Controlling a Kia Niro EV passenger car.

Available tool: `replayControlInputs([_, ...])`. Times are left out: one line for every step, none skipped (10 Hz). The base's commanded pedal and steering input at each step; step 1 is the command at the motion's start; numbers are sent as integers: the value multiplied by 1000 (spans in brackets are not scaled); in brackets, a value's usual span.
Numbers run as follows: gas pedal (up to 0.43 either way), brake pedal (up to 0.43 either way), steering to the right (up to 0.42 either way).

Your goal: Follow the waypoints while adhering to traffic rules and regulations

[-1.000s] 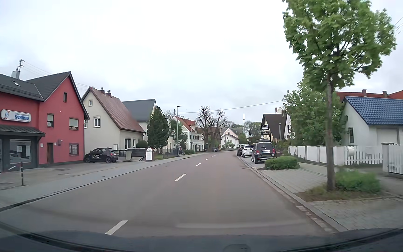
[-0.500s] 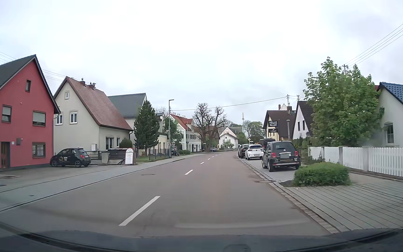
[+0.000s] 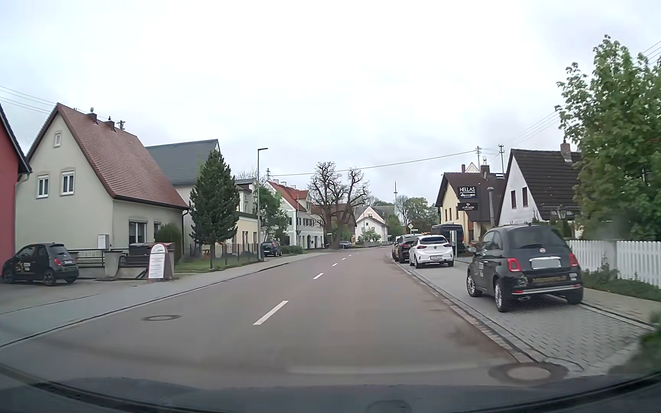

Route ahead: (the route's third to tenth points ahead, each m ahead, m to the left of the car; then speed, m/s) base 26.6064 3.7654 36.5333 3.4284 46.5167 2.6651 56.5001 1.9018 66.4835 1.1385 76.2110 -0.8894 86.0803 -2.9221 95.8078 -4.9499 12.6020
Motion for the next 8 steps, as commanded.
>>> replayControlInputs([130, 0, 7])
replayControlInputs([130, 0, 7])
replayControlInputs([130, 0, 7])
replayControlInputs([130, 0, 7])
replayControlInputs([130, 0, 7])
replayControlInputs([130, 0, 7])
replayControlInputs([130, 0, 7])
replayControlInputs([130, 0, 7])
